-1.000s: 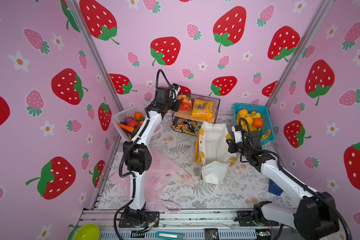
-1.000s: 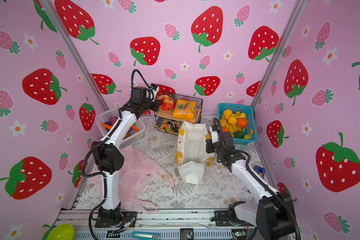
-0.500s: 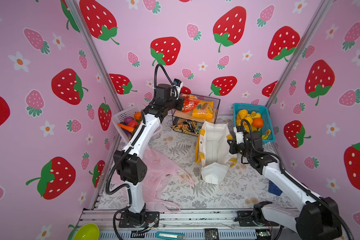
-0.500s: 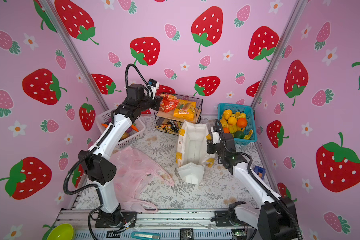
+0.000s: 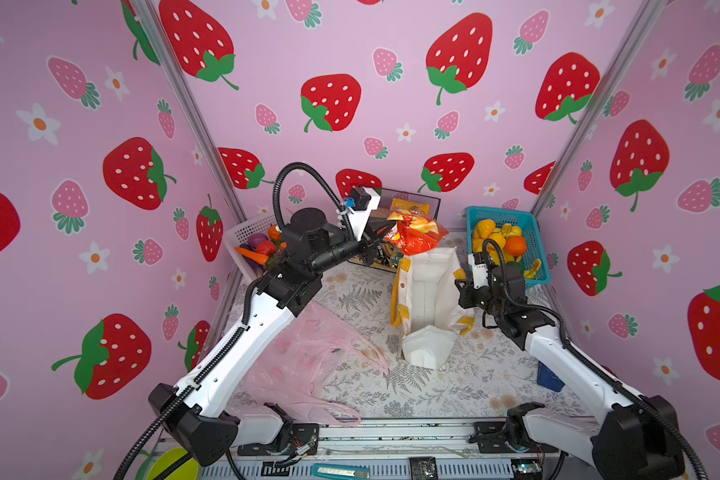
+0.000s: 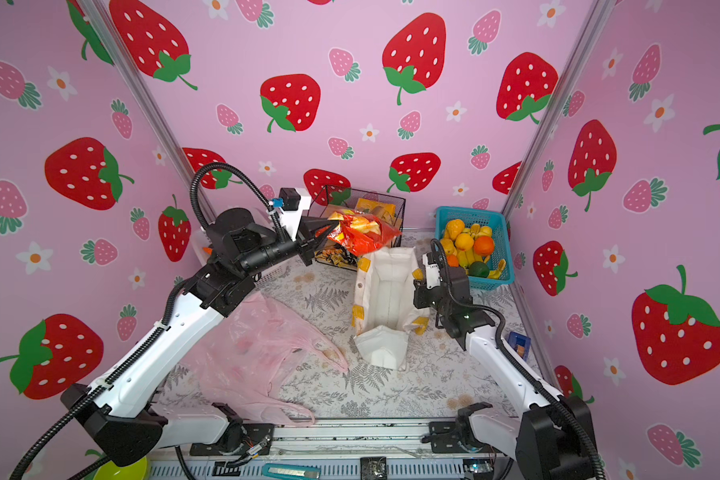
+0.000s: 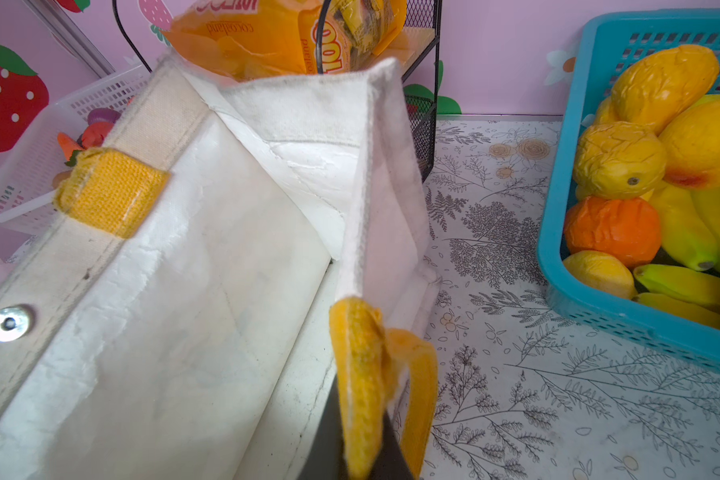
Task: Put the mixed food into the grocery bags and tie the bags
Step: 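Grasp the red Lay's chips bag from the wire shelf with the left gripper, then lower the chips bag into the white tote and open the left gripper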
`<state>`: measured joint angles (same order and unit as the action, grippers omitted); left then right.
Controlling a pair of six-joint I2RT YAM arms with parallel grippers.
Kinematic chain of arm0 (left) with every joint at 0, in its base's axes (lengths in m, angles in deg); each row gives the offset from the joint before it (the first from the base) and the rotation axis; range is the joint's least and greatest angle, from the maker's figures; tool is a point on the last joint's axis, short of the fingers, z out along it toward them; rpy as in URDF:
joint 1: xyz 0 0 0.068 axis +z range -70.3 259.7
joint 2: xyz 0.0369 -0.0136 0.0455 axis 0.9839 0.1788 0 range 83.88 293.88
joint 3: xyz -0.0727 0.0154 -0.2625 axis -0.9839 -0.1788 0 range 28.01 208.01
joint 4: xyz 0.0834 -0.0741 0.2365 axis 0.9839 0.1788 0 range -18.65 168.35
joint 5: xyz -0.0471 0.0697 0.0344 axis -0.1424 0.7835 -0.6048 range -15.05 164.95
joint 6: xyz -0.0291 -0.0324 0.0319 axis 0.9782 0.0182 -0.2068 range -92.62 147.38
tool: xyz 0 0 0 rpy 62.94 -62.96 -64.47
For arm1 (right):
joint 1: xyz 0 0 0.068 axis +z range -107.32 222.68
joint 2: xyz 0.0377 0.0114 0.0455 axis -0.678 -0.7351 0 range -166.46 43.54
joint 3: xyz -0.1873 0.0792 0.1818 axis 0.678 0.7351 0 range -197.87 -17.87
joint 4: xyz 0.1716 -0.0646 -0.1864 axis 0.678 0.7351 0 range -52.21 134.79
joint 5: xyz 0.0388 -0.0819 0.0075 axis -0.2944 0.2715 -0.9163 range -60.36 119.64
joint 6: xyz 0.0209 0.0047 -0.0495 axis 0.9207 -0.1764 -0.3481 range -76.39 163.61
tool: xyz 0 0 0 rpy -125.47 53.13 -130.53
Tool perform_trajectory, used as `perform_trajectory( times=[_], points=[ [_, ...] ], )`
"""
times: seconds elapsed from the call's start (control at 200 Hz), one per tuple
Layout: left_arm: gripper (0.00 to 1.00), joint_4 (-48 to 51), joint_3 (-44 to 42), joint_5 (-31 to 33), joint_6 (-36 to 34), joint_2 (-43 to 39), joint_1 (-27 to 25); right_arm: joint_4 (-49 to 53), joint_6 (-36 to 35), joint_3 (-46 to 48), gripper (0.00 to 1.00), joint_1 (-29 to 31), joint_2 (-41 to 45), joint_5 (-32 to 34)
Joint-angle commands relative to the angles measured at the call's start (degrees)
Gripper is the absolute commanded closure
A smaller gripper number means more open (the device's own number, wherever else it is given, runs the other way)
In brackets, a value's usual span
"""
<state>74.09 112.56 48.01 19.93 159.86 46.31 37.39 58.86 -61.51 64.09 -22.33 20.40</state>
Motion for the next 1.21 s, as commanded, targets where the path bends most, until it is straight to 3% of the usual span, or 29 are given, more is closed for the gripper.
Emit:
perform_trajectory(
  times=[0.0,0.125,0.29,0.41,0.645,0.92,0.97,1.096,1.201],
  points=[
    [1.0,6.8,0.1,-5.6,-16.7,0.2,-2.7,-3.7,0.4,-0.4,0.95,-0.6,0.9,-2.3],
    [1.0,13.3,0.7,-9.7,-27.5,1.6,-3.8,-3.6,0.8,0.2,0.95,-0.7,1.7,-3.8],
    [1.0,19.6,0.8,-9.9,-42.8,4.5,-4.9,-2.0,0.1,0.3,0.95,-0.7,2.7,-4.7],
    [1.0,21.3,2.1,-9.8,-49.1,7.7,-5.6,-1.6,-0.2,0.3,0.94,-0.7,3.0,-6.0],
    [1.0,29.8,9.7,-1.2,-61.3,16.8,-7.9,0.2,-0.9,-0.7,0.94,-0.7,2.9,-7.4],
    [1.0,25.3,7.1,-0.6,-58.3,24.0,-8.3,-2.2,1.1,-1.2,0.94,-0.7,1.6,-9.5],
    [0.81,24.2,6.1,-1.0,-57.9,24.4,-8.5,-2.5,1.2,-1.4,0.94,-0.7,1.3,-9.5],
    [0.59,20.6,4.1,0.2,-51.4,23.1,-8.5,-2.7,1.1,-1.5,0.94,-0.7,1.0,-9.1],
    [0.47,14.6,1.2,-0.6,-42.0,18.9,-8.3,-3.0,0.9,-1.1,0.94,-0.7,0.9,-8.4]
  ],
)
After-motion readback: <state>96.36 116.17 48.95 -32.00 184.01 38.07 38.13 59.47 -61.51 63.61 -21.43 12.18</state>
